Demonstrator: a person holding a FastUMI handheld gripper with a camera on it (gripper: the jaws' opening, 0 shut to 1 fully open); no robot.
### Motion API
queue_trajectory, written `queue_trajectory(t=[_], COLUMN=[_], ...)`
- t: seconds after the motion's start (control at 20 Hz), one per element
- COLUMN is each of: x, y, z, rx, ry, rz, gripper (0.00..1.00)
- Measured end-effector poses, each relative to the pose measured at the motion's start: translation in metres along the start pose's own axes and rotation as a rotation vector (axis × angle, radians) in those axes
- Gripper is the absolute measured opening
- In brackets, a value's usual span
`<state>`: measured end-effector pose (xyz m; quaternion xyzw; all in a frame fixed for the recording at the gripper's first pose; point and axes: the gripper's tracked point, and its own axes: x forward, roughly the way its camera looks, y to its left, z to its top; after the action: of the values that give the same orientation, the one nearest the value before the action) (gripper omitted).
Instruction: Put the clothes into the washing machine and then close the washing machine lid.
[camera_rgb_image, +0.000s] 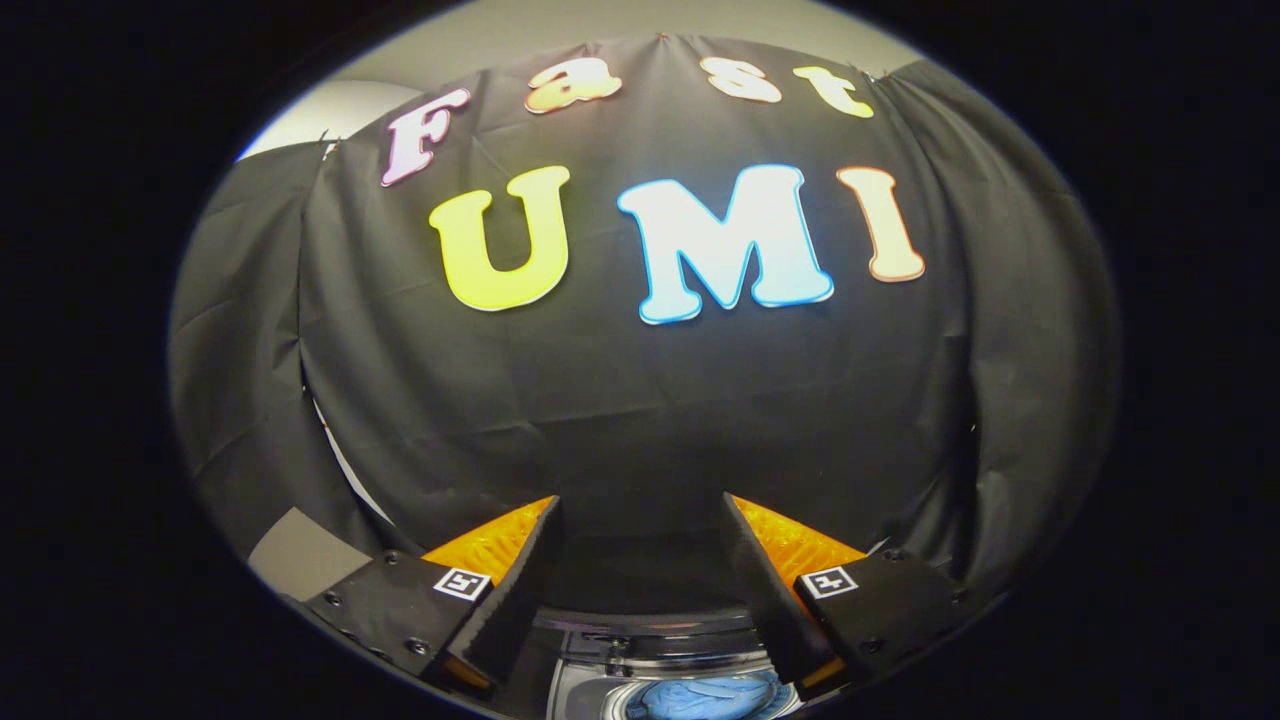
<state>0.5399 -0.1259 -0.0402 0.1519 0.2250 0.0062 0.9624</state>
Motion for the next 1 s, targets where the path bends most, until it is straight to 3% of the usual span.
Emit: queue_trajectory(t=[0.25,0.5,1.0], x=[0.037,0.061,0.056], y=[-0.013,-0.020,-0.028], z=[-0.033,-0.073,-0.105], rx=[0.020,-0.039,-0.102], ry=[0.137,0.276,0.381], rz=[-0.022,-0.043,-0.049], gripper=[0.97,0.98,0.97])
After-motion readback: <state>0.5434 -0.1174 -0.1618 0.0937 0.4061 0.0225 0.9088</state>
